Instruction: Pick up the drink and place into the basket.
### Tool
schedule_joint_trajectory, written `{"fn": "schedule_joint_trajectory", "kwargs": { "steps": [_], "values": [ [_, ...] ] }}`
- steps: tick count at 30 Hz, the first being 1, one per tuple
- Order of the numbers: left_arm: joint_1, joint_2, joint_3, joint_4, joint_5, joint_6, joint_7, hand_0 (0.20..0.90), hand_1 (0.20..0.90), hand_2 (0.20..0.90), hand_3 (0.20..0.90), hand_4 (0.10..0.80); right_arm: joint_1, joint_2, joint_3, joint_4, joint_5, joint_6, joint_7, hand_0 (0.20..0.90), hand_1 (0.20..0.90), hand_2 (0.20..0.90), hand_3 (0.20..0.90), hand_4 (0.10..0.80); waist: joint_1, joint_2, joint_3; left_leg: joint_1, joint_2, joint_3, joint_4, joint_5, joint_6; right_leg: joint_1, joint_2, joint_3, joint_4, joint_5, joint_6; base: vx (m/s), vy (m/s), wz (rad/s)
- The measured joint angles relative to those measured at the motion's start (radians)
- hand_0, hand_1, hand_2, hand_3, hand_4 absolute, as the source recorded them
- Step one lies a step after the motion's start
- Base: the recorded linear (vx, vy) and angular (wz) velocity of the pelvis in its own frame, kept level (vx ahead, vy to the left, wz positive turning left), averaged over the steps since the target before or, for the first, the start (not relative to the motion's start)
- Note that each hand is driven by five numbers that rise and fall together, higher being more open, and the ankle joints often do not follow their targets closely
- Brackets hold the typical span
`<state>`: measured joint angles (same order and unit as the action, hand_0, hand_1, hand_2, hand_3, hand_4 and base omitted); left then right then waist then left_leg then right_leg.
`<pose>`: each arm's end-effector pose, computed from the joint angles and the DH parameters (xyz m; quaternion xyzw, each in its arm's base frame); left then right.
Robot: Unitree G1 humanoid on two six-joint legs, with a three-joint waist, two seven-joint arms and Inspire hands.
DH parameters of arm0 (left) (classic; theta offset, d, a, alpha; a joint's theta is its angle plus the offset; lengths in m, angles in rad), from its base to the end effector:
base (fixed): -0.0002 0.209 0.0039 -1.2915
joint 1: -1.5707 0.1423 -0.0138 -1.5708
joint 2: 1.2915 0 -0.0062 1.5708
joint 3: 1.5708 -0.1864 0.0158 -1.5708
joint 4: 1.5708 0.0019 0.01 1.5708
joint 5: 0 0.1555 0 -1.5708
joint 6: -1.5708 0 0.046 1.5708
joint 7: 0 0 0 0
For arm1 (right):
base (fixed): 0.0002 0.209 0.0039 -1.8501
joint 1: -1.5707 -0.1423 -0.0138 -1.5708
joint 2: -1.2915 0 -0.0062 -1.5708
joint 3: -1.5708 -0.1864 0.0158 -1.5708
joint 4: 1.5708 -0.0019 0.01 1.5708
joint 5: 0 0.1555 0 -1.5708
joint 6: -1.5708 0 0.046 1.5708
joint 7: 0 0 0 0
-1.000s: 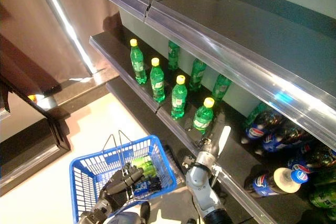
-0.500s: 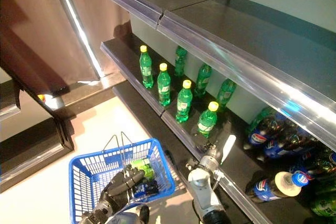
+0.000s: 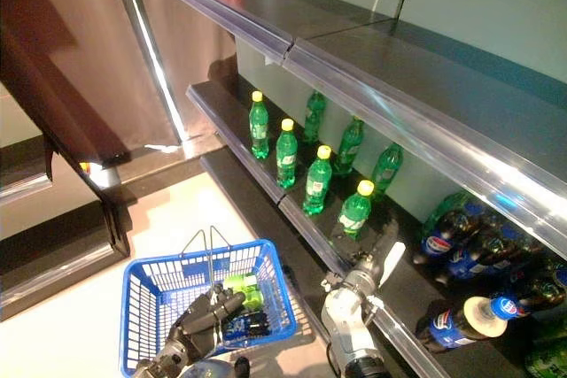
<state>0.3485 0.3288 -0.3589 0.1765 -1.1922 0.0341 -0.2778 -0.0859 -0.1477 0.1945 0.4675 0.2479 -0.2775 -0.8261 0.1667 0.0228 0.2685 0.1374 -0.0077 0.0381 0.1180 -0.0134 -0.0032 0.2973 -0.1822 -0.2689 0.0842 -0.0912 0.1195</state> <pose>0.1058 0.1658 -0.0576 -0.4522 0.2677 -0.0842 0.8466 0.2198 -0.1498 -0.0236 -0.0004 0.0737 -0.3480 0.9346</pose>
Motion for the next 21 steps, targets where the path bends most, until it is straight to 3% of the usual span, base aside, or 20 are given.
{"fn": "schedule_joint_trajectory", "kwargs": {
  "steps": [8,21],
  "values": [
    [0.019,0.023,0.061,0.0,0.012,0.057,-0.001,0.3,0.3,0.3,0.2,0.1,0.027,0.001,0.0,0.037,0.071,-0.014,0.111,0.9,0.9,0.9,0.9,0.8,0.041,-0.027,-0.011,-0.003,0.0,-0.017,0.057,-0.029,-0.002,0.017,-0.003,-0.018,0.031,-0.027,-0.005,0.084,-0.026,0.06],
    [0.074,0.053,0.139,0.0,0.021,0.075,-0.001,0.3,0.3,0.3,0.2,0.1,0.044,0.0,0.0,0.035,0.094,-0.018,0.104,0.9,0.9,0.9,0.9,0.8,0.067,-0.039,-0.018,-0.01,0.001,-0.023,0.112,-0.061,0.0,0.029,-0.003,-0.024,0.045,-0.035,0.002,0.017,-0.016,0.02]
  ]
}}
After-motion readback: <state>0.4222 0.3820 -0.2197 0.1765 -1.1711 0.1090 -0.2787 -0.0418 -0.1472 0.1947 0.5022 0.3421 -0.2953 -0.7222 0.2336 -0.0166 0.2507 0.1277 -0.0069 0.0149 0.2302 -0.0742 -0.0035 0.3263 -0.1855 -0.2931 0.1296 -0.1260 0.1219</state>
